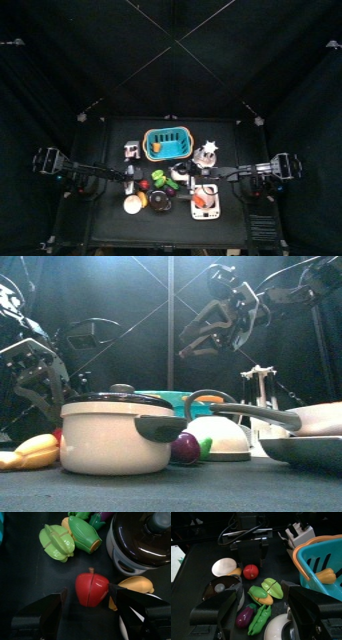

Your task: Grab apple and place into basket

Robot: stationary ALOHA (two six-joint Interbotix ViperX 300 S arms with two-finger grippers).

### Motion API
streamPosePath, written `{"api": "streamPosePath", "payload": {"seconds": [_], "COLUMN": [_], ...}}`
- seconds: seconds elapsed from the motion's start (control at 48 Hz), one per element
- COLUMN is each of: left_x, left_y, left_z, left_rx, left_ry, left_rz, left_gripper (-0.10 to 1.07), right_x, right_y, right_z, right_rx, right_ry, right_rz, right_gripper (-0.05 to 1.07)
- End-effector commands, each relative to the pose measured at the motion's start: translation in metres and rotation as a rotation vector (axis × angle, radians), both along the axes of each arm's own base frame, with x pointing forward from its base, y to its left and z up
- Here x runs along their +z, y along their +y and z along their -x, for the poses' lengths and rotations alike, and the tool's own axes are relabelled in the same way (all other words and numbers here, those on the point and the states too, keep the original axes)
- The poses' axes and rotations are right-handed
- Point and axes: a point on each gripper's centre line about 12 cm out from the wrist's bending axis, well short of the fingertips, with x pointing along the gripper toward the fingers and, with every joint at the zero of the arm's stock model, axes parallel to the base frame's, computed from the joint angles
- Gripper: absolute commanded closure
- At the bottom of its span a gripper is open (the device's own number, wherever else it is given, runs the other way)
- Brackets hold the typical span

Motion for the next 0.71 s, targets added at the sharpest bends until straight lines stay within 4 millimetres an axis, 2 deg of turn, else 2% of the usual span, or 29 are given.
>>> {"api": "streamPosePath", "payload": {"seconds": [0.0, 0.375, 0.688], "left_x": [0.005, -0.007, -0.018], "left_y": [-0.003, -0.005, -0.004], "left_z": [-0.010, -0.006, -0.018], "left_rx": [-0.011, -0.013, -0.009], "left_ry": [-0.021, 0.044, 0.082], "left_rz": [0.001, -0.005, -0.006], "left_gripper": [-0.02, -0.02, -0.02], "right_x": [0.013, 0.009, 0.002], "right_y": [-0.002, -0.002, -0.002], "right_z": [0.000, -0.001, -0.002], "right_rx": [-0.007, -0.007, -0.006], "right_ry": [-0.043, -0.034, -0.012], "right_rz": [-0.001, -0.002, -0.002], "right_gripper": [0.08, 0.08, 0.08]}}
